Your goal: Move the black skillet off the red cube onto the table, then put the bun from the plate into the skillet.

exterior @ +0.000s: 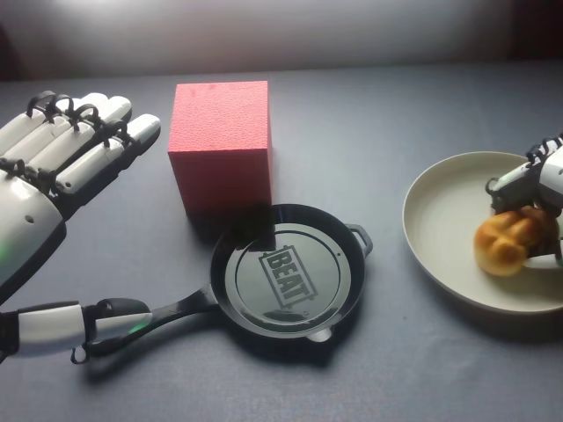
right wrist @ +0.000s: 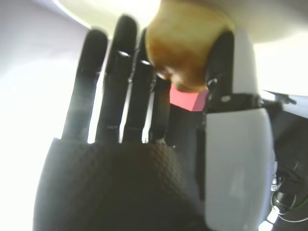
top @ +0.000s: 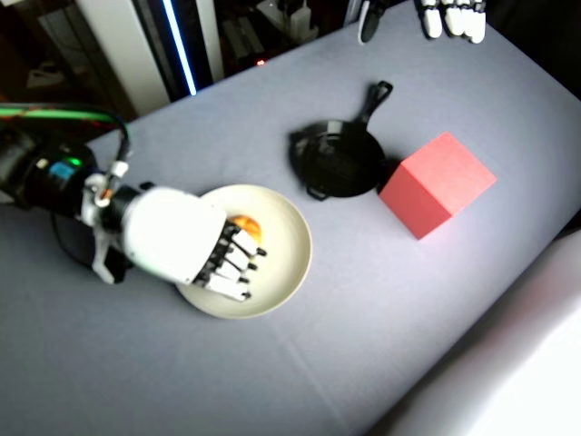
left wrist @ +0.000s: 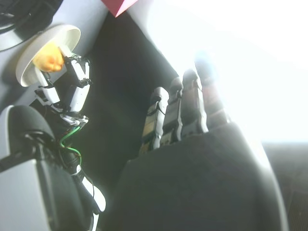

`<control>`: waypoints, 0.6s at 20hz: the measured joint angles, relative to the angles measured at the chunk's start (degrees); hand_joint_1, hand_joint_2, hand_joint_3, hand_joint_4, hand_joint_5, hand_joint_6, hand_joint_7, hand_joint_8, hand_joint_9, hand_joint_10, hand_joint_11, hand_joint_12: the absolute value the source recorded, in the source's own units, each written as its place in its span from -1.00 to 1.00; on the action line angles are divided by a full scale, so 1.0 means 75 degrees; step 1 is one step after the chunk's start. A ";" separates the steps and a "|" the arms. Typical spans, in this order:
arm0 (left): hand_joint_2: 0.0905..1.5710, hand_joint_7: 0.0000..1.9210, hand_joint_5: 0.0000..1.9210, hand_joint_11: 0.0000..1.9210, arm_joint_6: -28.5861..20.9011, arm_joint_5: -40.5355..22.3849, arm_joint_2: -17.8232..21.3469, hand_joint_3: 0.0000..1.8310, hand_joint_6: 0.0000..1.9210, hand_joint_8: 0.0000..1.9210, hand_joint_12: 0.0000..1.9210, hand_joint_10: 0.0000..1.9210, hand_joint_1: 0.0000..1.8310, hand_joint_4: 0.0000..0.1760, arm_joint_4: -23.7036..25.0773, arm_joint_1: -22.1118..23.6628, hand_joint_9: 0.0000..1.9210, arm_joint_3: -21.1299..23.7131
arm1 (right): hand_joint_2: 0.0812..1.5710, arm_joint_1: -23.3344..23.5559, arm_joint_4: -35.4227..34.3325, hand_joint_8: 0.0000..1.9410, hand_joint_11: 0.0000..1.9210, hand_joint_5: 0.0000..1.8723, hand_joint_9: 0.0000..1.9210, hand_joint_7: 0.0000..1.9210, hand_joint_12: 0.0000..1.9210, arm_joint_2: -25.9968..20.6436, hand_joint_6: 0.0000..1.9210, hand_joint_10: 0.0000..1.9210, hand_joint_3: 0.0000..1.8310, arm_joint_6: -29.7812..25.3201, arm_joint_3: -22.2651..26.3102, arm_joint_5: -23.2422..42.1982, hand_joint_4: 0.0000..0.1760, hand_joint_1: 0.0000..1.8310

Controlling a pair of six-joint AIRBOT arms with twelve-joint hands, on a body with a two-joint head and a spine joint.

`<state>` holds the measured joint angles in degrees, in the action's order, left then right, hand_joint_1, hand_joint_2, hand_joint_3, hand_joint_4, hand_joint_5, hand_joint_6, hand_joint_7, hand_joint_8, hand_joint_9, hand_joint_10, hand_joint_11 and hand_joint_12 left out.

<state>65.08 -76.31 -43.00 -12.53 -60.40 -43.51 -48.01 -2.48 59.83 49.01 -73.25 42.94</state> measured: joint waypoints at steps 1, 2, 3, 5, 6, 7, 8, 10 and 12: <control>0.12 -1.00 -0.99 -1.00 0.0000 0.0000 0.0000 -1.00 -1.00 -1.00 -0.73 -1.00 -0.25 -0.87 0.0015 0.0000 -1.00 0.0000 | 0.37 0.0105 0.0169 -0.21 -0.23 -0.07 0.00 0.14 0.43 0.0000 0.15 0.20 -1.00 0.0017 0.0064 0.0032 -1.00 0.50; 0.11 -1.00 -0.97 -1.00 0.0000 0.0000 0.0000 -1.00 -0.99 -1.00 -0.70 -1.00 -0.27 -0.77 0.0026 -0.0003 -1.00 0.0000 | 0.38 0.0242 0.0417 -0.12 -0.23 -0.07 -0.04 0.10 0.44 0.0000 0.14 0.23 -1.00 -0.0058 0.0157 0.0154 -1.00 0.50; 0.11 -1.00 -0.96 -1.00 -0.0006 -0.0003 0.0000 -1.00 -0.99 -1.00 -0.73 -1.00 -0.32 -0.93 0.0038 -0.0012 -1.00 0.0000 | 0.39 0.0332 0.0606 -0.01 -0.24 -0.07 -0.04 0.06 0.52 0.0000 0.09 0.27 -1.00 -0.0166 0.0245 0.0361 -1.00 0.49; 0.13 -1.00 -0.96 -1.00 -0.0029 0.0000 0.0000 -1.00 -1.00 -1.00 -0.71 -1.00 -0.36 -0.74 0.0012 -0.0035 -1.00 0.0000 | 0.41 0.0536 0.1113 0.10 -0.37 -0.06 -0.11 0.02 0.52 0.0003 0.11 0.30 -1.00 -0.0423 0.0446 0.0944 -1.00 0.48; 0.15 -1.00 -0.97 -1.00 -0.0029 -0.0006 0.0000 -0.99 -1.00 -1.00 -0.69 -1.00 -0.38 -0.74 -0.0006 -0.0058 -1.00 0.0000 | 0.41 0.0644 0.1329 0.13 -0.41 -0.03 -0.15 0.02 0.50 0.0003 0.07 0.09 -1.00 -0.0516 0.0522 0.1131 -1.00 0.36; 0.21 -1.00 -0.97 -1.00 -0.0029 -0.0012 0.0000 -0.98 -1.00 -1.00 -0.76 -1.00 -0.43 -0.56 -0.0017 -0.0064 -1.00 0.0000 | 0.41 0.0775 0.1565 0.01 -0.51 -0.05 -0.15 0.04 0.37 0.0041 0.17 -0.18 -1.00 -0.0554 0.0577 0.1332 -0.82 0.33; 0.24 -1.00 -0.95 -1.00 -0.0029 -0.0003 0.0000 -0.98 -0.99 -1.00 -0.74 -1.00 -0.47 -0.40 -0.0015 -0.0064 -1.00 0.0000 | 0.40 0.0895 0.1734 -0.07 -0.58 -0.01 -0.13 0.05 0.32 0.0090 0.16 -0.38 -1.00 -0.0571 0.0615 0.1434 -0.83 0.33; 0.28 -1.00 -0.94 -1.00 -0.0029 -0.0035 0.0000 -0.99 -1.00 -1.00 -0.69 -1.00 -0.54 -0.06 0.0017 -0.0064 -1.00 0.0000 | 0.39 0.1241 0.2127 -0.12 -0.39 -0.03 -0.10 0.07 0.10 0.0361 0.20 0.17 -1.00 -0.0740 0.0603 0.1515 -1.00 0.49; 0.30 -1.00 -0.96 -1.00 -0.0029 -0.0052 0.0000 -0.99 -1.00 -1.00 -0.69 -1.00 -0.55 -0.10 0.0017 -0.0064 -1.00 0.0000 | 0.36 0.1443 0.2363 -0.10 -0.43 0.03 -0.07 0.13 0.32 0.0810 -0.02 -0.12 -1.00 -0.0866 0.0463 0.1533 -1.00 0.38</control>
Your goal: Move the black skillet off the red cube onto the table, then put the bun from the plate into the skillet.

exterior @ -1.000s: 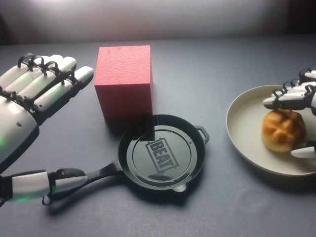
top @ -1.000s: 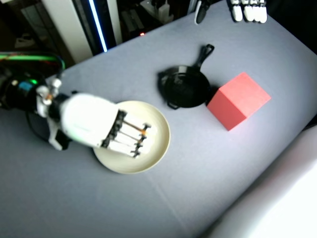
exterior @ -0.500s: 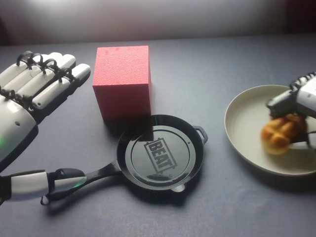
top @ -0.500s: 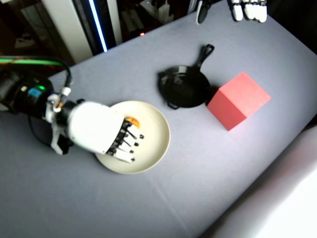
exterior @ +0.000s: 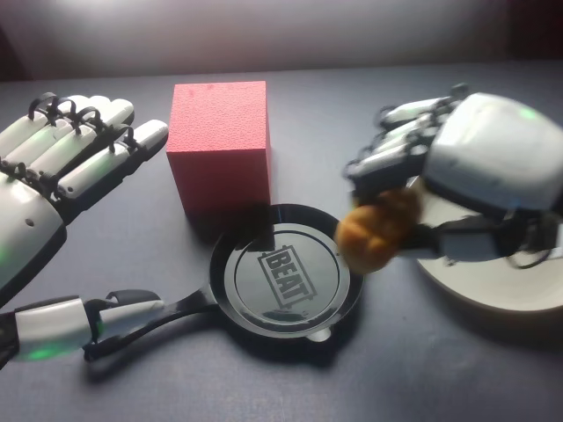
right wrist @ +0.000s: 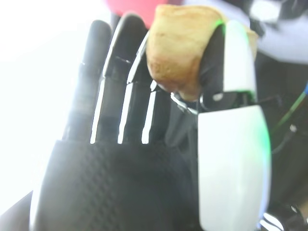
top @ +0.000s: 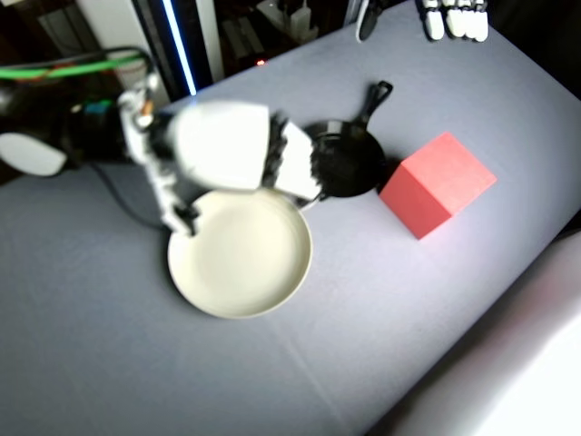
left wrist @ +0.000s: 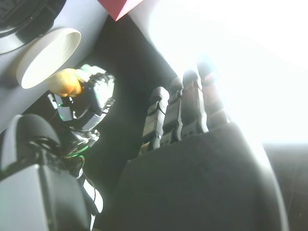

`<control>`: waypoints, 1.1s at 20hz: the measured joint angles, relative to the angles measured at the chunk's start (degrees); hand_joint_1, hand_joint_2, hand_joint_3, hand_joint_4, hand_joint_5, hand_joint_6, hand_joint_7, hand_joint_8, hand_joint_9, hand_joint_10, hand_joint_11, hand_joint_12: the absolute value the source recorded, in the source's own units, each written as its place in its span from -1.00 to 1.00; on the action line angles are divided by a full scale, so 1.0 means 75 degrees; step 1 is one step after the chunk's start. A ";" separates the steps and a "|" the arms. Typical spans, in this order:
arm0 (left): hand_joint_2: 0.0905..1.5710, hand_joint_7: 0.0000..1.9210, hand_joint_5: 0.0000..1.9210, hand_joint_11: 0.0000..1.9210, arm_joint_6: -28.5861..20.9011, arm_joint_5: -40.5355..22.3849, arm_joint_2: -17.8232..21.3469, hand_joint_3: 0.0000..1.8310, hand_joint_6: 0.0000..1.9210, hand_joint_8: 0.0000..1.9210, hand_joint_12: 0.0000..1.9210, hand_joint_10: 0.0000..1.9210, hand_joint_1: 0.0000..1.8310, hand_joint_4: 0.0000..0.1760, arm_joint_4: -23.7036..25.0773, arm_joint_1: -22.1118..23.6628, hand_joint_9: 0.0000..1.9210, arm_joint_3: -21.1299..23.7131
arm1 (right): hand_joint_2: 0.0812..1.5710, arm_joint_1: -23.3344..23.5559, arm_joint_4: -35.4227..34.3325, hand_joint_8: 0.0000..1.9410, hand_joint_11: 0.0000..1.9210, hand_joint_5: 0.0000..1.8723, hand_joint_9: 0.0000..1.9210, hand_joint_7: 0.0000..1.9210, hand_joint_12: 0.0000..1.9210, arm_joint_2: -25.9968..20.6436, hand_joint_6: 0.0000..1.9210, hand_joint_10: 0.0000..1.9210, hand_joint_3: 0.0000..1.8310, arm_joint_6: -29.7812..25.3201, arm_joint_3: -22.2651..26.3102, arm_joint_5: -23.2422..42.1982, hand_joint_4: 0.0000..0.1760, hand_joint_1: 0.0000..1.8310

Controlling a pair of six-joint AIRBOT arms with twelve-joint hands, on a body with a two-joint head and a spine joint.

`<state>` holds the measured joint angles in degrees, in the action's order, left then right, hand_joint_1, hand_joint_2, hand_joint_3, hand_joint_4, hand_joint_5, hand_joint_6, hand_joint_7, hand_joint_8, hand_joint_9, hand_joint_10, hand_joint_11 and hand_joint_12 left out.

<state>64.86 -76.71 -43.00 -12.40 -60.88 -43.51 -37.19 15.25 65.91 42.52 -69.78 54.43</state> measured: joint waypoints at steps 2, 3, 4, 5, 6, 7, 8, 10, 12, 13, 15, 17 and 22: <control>0.29 -1.00 -0.96 -1.00 0.0000 -0.0003 0.0000 -1.00 -1.00 -1.00 -0.61 -1.00 -0.57 -0.11 -0.0032 -0.0003 -1.00 0.0000 | 0.35 0.0219 0.0093 -0.06 -0.40 0.06 0.01 0.13 0.40 0.0501 -0.06 -0.24 -1.00 -0.0041 -0.0201 -0.0286 -1.00 0.36; 0.28 -1.00 -0.95 -1.00 0.0000 -0.0006 0.0000 -1.00 -0.99 -1.00 -0.61 -1.00 -0.57 -0.17 -0.0032 -0.0003 -1.00 0.0000 | 0.36 0.0358 0.0090 -0.10 -0.32 0.03 -0.03 0.10 0.42 0.0746 -0.03 0.17 -1.00 -0.0041 -0.0312 -0.0501 -1.00 0.47; 0.29 -1.00 -0.92 -1.00 0.0000 -0.0006 0.0000 -1.00 -0.99 -1.00 -0.65 -1.00 -0.53 -0.39 -0.0026 -0.0003 -1.00 0.0000 | 0.37 0.0469 0.0117 -0.02 -0.29 0.03 -0.06 0.09 0.47 0.0918 0.00 0.06 -1.00 -0.0041 -0.0411 -0.0664 -1.00 0.37; 0.25 -1.00 -0.92 -1.00 -0.0003 -0.0009 0.0000 -1.00 -0.99 -1.00 -0.64 -1.00 -0.59 -0.34 -0.0023 -0.0009 -1.00 0.0000 | 0.38 0.0574 0.0108 0.01 -0.28 -0.02 -0.06 0.10 0.54 0.1087 0.02 0.05 -1.00 -0.0041 -0.0525 -0.0822 -1.00 0.35; 0.24 -0.99 -0.91 -1.00 0.0000 -0.0003 0.0000 -1.00 -1.00 -1.00 -0.53 -1.00 -0.64 -0.37 -0.0023 -0.0009 -0.99 0.0000 | 0.31 0.0662 0.0052 -0.18 -0.49 -0.27 -0.27 -0.19 0.63 0.1256 -0.39 0.07 -1.00 -0.0041 -0.0641 -0.1014 -1.00 0.26; 0.23 -0.99 -0.92 -1.00 0.0000 -0.0003 0.0000 -1.00 -1.00 -1.00 -0.50 -1.00 -0.65 -0.45 -0.0023 -0.0006 -0.98 -0.0003 | 0.32 0.0702 0.0041 -0.43 -0.77 -0.47 -0.50 -0.39 0.58 0.1376 -0.65 -0.05 -1.00 -0.0038 -0.0729 -0.1177 -0.93 0.14; 0.24 -0.98 -0.91 -1.00 -0.0003 0.0000 -0.0003 -1.00 -1.00 -1.00 -0.45 -1.00 -0.66 -0.68 -0.0023 -0.0006 -0.97 -0.0009 | 0.32 0.0702 0.0038 -0.67 -0.96 -0.75 -0.73 -0.62 0.47 0.1440 -0.89 -0.21 -1.00 -0.0038 -0.0772 -0.1309 -0.01 -0.12; 0.24 -0.99 -0.92 -1.00 -0.0006 0.0017 -0.0017 -1.00 -0.99 -1.00 -0.56 -1.00 -0.65 -0.79 -0.0032 0.0009 -0.98 -0.0009 | 0.25 0.0699 0.0073 -0.96 -1.00 -0.97 -0.76 -0.73 -0.02 0.1478 -1.00 -0.78 -1.00 -0.0035 -0.0807 -0.1609 0.29 -0.29; 0.27 -1.00 -0.92 -1.00 -0.0020 0.0009 -0.0050 -0.99 -1.00 -1.00 -0.57 -1.00 -0.62 -0.96 -0.0035 0.0009 -0.99 -0.0009 | 0.22 0.0714 0.0023 -1.00 -1.00 -1.00 -0.78 -0.81 -0.12 0.1466 -1.00 -0.93 -1.00 -0.0032 -0.0839 -0.1632 0.96 -0.30; 0.25 -1.00 -0.92 -1.00 -0.0026 0.0026 -0.0055 -1.00 -1.00 -1.00 -0.58 -1.00 -0.60 -0.75 -0.0029 0.0006 -0.99 -0.0009 | 0.21 0.0717 -0.0061 -1.00 -1.00 -1.00 -0.78 -0.82 -0.22 0.1460 -1.00 -0.96 -1.00 -0.0035 -0.0845 -0.1649 0.99 -0.24; 0.25 -0.99 -0.91 -1.00 -0.0029 0.0012 -0.0055 -1.00 -0.99 -1.00 -0.55 -1.00 -0.56 -0.82 -0.0032 0.0009 -0.97 -0.0009 | 0.22 0.0717 -0.0082 -1.00 -1.00 -0.99 -0.80 -0.83 -0.23 0.1460 -1.00 -0.99 -1.00 -0.0032 -0.0833 -0.1705 0.80 -0.14; 0.26 -1.00 -0.92 -1.00 -0.0029 0.0006 -0.0055 -1.00 -1.00 -1.00 -0.52 -1.00 -0.59 -0.73 -0.0038 0.0009 -0.98 -0.0009 | 0.20 0.0714 -0.0070 -1.00 -1.00 -0.96 -0.82 -0.84 -0.38 0.1367 -1.00 -1.00 -1.00 -0.0038 -0.0737 -0.1714 0.47 -0.09; 0.27 -1.00 -0.96 -1.00 -0.0038 -0.0015 -0.0055 -1.00 -0.99 -1.00 -0.71 -1.00 -0.55 -0.42 -0.0064 -0.0009 -1.00 -0.0006 | 0.21 0.0224 -0.0679 -1.00 -1.00 -0.97 -0.80 -0.80 -0.55 0.0425 -1.00 -1.00 -1.00 -0.0038 -0.0323 -0.1011 -0.31 -0.14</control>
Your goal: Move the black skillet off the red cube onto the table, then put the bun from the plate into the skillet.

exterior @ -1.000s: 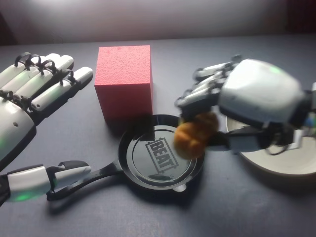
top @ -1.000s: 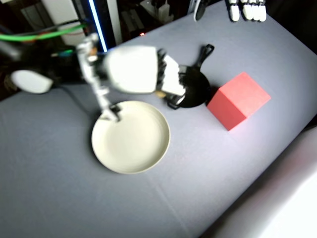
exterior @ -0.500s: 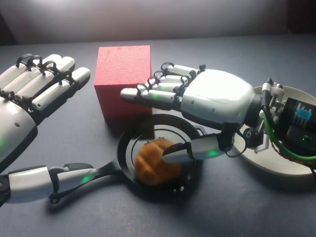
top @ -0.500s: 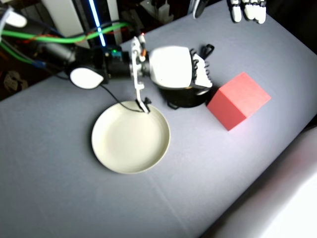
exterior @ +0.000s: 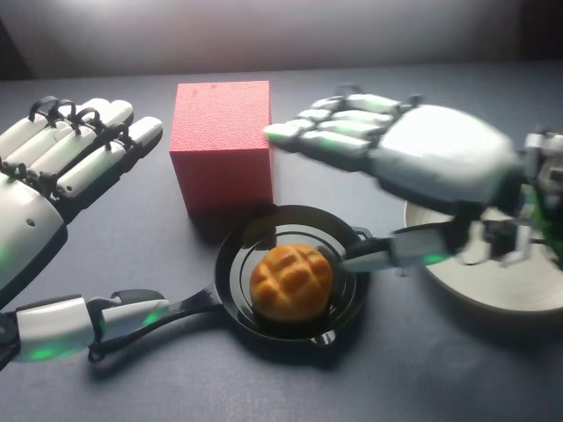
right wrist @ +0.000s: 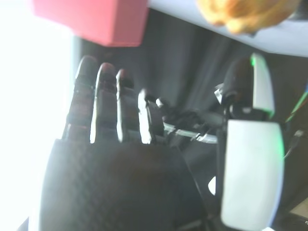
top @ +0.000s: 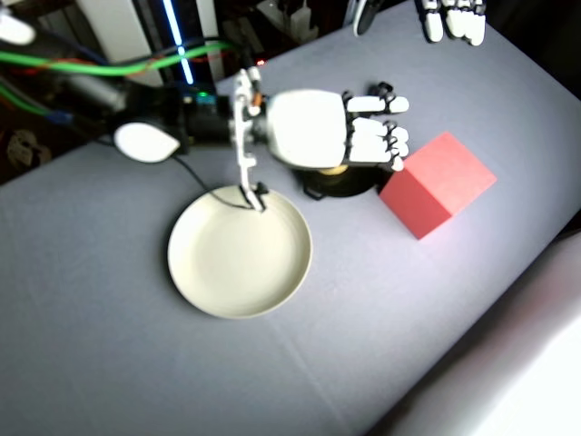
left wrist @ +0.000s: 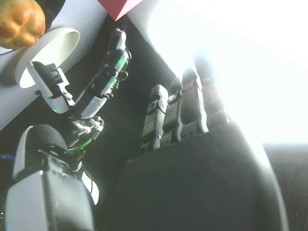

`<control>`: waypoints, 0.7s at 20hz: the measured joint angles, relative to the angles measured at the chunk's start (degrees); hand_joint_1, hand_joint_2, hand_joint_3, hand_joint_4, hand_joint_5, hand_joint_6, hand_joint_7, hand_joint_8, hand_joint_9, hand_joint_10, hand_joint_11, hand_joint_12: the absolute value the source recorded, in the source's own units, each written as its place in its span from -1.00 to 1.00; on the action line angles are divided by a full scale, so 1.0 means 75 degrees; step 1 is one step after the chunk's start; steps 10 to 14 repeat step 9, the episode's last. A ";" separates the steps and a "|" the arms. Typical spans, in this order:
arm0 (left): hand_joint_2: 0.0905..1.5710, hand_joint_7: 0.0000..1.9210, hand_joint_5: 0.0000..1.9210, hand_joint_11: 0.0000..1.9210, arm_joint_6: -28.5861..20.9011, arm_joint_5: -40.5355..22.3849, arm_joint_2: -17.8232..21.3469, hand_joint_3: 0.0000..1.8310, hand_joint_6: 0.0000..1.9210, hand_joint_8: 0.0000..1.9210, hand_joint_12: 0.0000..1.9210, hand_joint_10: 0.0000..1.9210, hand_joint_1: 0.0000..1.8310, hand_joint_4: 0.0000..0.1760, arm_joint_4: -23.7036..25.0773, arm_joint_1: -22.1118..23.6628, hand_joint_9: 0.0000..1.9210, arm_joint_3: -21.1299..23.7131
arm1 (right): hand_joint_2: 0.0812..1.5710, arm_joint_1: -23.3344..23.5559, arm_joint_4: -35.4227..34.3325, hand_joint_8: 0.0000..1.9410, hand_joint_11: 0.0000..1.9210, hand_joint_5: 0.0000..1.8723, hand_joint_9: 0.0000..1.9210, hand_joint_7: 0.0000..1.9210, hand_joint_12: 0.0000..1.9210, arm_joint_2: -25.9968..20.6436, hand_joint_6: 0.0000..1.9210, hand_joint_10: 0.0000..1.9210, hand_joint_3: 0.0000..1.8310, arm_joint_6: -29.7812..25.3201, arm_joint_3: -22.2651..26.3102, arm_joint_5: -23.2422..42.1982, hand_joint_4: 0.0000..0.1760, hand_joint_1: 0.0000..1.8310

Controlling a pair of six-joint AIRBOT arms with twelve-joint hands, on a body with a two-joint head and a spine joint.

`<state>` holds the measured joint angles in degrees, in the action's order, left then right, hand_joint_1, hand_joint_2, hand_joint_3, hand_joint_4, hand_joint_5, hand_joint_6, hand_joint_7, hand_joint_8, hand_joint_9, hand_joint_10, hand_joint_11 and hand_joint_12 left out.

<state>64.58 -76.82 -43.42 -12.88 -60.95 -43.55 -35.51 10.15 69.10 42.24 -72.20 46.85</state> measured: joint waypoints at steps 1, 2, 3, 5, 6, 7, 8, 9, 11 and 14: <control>0.28 -1.00 -0.93 -1.00 0.0000 0.0000 0.0000 -1.00 -0.99 -1.00 -0.74 -1.00 -0.57 -0.27 -0.0029 0.0000 -1.00 0.0000 | 0.17 -0.0146 -0.0137 -1.00 -1.00 -1.00 -0.86 -0.85 -0.74 -0.0201 -1.00 -1.00 -1.00 0.0003 0.0090 0.0166 0.39 -0.32; 0.26 -1.00 -0.89 -1.00 -0.0003 -0.0015 0.0000 -1.00 -0.99 -1.00 -0.67 -1.00 -0.66 0.21 -0.0070 0.0000 -0.99 0.0000 | 0.13 -0.0358 -0.0344 -1.00 -1.00 -1.00 -0.91 -0.88 -0.91 -0.0458 -1.00 -0.99 -1.00 0.0015 0.0213 0.0446 0.70 -0.42; 0.25 -1.00 -0.91 -1.00 0.0000 -0.0070 0.0000 -1.00 -1.00 -1.00 -0.57 -1.00 -0.69 0.54 -0.0102 0.0000 -0.96 0.0000 | 0.12 -0.0551 -0.0557 -0.99 -0.96 -1.00 -0.87 -0.86 -0.93 -0.0676 -1.00 -0.98 -1.00 0.0015 0.0341 0.0790 0.46 -0.40; 0.28 -0.92 -0.91 -1.00 -0.0017 -0.0315 0.0003 -0.99 -1.00 -0.99 -0.46 -0.99 -0.50 0.30 -0.0221 -0.0041 -0.91 -0.0003 | 0.18 -0.1029 -0.0973 -0.99 -0.93 -0.99 -0.82 -0.80 -0.90 -0.1131 -1.00 -0.99 -1.00 0.0012 0.0629 0.1786 0.17 -0.28; 0.30 -0.88 -0.90 -1.00 -0.0015 -0.0382 0.0003 -0.99 -1.00 -0.99 -0.35 -0.99 -0.49 0.16 -0.0294 -0.0038 -0.87 -0.0003 | 0.20 -0.1297 -0.1163 -0.99 -0.95 -0.97 -0.82 -0.79 -0.90 -0.1326 -0.99 -0.99 -0.99 0.0012 0.0775 0.2244 0.31 -0.26; 0.28 -0.88 -0.90 -1.00 -0.0015 -0.0466 0.0003 -1.00 -1.00 -0.99 -0.25 -0.99 -0.59 0.11 -0.0364 -0.0038 -0.85 -0.0055 | 0.29 -0.1577 -0.1332 -0.99 -0.91 -0.94 -0.79 -0.74 -0.87 -0.1512 -0.99 -0.99 -0.99 0.0009 0.0892 0.2684 0.14 -0.23; 0.30 -0.87 -0.88 -1.00 -0.0020 -0.0504 0.0000 -1.00 -1.00 -1.00 -0.14 -0.99 -0.69 -0.11 -0.0434 -0.0038 -0.82 -0.0131 | 0.42 -0.1772 -0.1463 -0.99 -0.82 -0.90 -0.71 -0.70 -0.80 -0.1629 -1.00 -0.98 -0.99 0.0009 0.0962 0.2946 -0.19 -0.30; 0.29 -0.84 -0.87 -1.00 -0.0099 -0.0609 0.0003 -1.00 -1.00 -0.99 -0.17 -0.99 -0.80 -0.49 -0.0539 -0.0012 -0.79 -0.0219 | 0.50 -0.1988 -0.1655 -0.99 -0.72 -0.84 -0.59 -0.61 -0.72 -0.1769 -1.00 -0.98 -1.00 0.0012 0.1058 0.3281 -0.49 -0.38; 0.29 -0.84 -0.87 -1.00 -0.0099 -0.0609 0.0003 -1.00 -1.00 -0.99 -0.17 -0.99 -0.80 -0.49 -0.0539 -0.0012 -0.79 -0.0219 | 0.50 -0.1988 -0.1655 -0.99 -0.72 -0.84 -0.59 -0.61 -0.72 -0.1769 -1.00 -0.98 -1.00 0.0012 0.1058 0.3281 -0.49 -0.38; 0.29 -0.84 -0.87 -1.00 -0.0099 -0.0609 0.0003 -1.00 -1.00 -0.99 -0.17 -0.99 -0.80 -0.49 -0.0539 -0.0012 -0.79 -0.0219 | 0.50 -0.1988 -0.1655 -0.99 -0.72 -0.84 -0.59 -0.61 -0.72 -0.1769 -1.00 -0.98 -1.00 0.0012 0.1058 0.3281 -0.49 -0.38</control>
